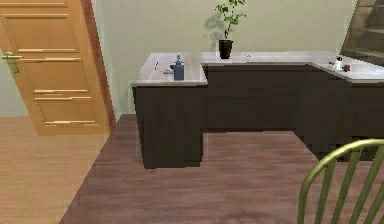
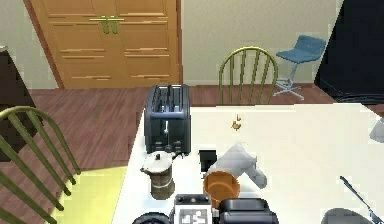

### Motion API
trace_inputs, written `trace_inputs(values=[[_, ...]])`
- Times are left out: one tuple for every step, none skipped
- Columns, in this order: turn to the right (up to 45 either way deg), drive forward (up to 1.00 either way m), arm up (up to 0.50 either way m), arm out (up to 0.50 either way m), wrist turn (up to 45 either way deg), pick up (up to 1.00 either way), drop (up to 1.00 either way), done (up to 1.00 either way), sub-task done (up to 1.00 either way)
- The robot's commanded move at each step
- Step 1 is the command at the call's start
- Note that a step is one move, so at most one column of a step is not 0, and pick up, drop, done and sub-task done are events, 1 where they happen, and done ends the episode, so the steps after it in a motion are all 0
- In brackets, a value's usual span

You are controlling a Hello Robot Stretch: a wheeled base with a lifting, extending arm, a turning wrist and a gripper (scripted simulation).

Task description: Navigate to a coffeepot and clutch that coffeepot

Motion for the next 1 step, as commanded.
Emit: trace_inputs(values=[[0.0,0.0,0.0,0.18,0.0,0.0,0.0,0.0,0.0]])
